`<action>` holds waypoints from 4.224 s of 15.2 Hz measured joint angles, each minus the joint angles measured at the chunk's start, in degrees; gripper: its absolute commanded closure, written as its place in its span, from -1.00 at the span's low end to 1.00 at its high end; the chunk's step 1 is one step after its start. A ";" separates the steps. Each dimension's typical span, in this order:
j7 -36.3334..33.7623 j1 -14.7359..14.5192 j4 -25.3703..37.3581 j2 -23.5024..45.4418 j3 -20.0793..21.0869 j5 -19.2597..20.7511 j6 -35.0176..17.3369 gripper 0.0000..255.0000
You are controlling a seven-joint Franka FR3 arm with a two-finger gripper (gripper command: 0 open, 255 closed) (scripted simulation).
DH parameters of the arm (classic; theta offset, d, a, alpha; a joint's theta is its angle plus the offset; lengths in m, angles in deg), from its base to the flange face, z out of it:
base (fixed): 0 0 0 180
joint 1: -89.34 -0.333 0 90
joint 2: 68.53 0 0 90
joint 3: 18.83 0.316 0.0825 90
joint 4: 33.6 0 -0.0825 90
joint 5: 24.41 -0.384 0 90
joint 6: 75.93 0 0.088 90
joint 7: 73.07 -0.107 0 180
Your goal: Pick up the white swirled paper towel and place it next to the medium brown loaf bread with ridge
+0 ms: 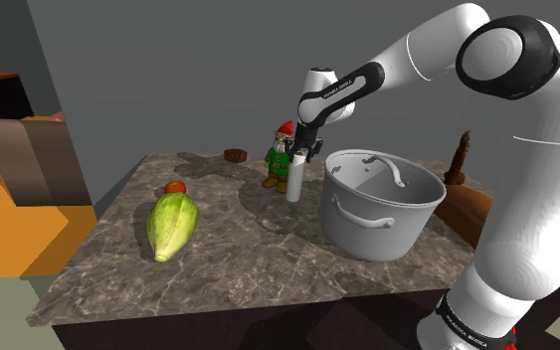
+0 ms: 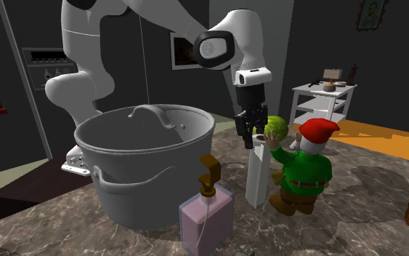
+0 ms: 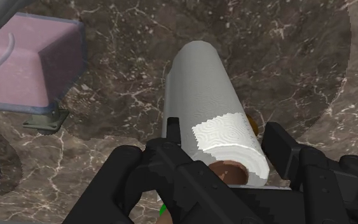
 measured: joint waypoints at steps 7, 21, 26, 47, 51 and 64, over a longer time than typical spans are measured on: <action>0.48 0.07 1.61 -1.67 0.04 -0.29 3.31 1.00; 1.35 -0.04 7.94 -5.31 0.20 -0.85 13.21 1.00; 1.63 -0.09 11.07 -5.95 0.27 -1.02 16.98 1.00; 2.93 -0.16 27.63 -5.66 0.34 -1.53 33.21 1.00; 3.20 -0.17 31.72 -5.00 0.35 -1.60 36.63 1.00; 13.28 5.38 26.91 -11.41 -4.02 -3.52 37.63 1.00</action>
